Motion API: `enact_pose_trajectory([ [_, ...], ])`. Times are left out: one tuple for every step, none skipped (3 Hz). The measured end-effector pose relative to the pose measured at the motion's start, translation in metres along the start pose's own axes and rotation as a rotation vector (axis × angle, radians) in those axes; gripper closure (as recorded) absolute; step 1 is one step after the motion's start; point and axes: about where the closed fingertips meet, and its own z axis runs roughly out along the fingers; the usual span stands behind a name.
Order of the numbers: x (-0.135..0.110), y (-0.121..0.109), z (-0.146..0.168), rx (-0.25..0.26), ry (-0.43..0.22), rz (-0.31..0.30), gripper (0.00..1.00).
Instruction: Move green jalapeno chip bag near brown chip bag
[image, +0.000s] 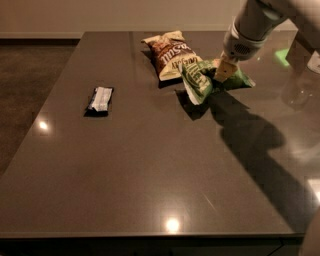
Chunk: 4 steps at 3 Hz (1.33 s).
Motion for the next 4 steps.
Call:
enact_pose_trajectory([
  [-0.011,-0.016,0.012,0.023,0.006,0.020,0.82],
  [-0.017,-0.024,0.019,0.043,0.010,0.046,0.58],
  [-0.018,-0.024,0.022,0.042,0.011,0.049,0.35],
  [-0.019,-0.024,0.024,0.039,0.012,0.048,0.12],
])
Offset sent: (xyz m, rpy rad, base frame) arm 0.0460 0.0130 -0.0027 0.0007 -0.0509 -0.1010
